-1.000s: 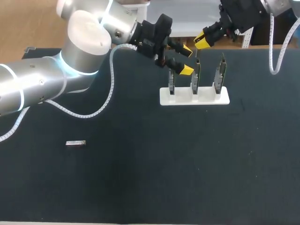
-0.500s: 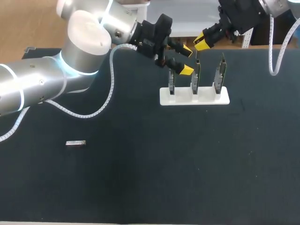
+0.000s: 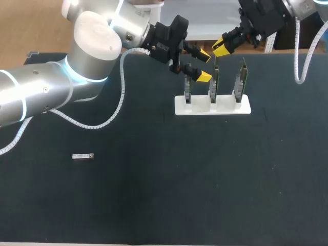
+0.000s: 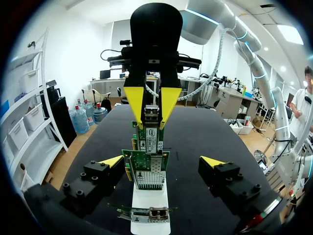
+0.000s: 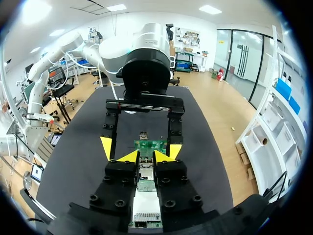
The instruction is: Pick up the optical module with the left hand, and insert it into the network port with the right hand.
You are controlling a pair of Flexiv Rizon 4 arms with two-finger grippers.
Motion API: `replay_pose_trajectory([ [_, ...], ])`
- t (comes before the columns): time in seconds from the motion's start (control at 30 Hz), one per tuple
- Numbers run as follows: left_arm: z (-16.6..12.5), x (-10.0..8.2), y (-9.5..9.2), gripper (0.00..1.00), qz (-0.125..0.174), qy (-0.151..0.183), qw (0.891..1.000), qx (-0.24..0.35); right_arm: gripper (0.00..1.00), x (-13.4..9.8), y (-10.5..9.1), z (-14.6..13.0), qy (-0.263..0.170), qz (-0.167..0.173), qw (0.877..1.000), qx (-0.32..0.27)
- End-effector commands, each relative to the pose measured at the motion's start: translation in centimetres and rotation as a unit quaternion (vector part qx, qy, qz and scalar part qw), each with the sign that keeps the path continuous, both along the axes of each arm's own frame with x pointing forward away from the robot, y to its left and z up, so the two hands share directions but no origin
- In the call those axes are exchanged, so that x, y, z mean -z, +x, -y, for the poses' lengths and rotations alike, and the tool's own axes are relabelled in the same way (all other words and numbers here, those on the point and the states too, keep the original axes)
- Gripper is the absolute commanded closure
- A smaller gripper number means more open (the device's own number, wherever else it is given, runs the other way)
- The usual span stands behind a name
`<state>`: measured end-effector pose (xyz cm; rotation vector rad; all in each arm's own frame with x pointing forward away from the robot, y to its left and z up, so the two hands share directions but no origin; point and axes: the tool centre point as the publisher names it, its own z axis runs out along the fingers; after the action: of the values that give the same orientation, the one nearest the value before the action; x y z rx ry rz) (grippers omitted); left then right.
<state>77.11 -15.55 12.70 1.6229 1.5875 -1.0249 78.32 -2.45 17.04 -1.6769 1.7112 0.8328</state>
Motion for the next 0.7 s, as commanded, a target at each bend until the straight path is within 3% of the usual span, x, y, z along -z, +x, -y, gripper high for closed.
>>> replay_pose_trajectory([
  [0.03,0.08,-0.04,0.18,0.00,-0.001,0.002,1.000,0.001,1.00,0.11,-0.18,-0.01,0.000,0.001,1.000,0.001],
  [0.7,0.08,-0.04,0.18,0.00,-0.001,0.002,1.000,0.001,1.00,-0.37,-0.28,0.15,0.003,0.011,1.000,0.004],
])
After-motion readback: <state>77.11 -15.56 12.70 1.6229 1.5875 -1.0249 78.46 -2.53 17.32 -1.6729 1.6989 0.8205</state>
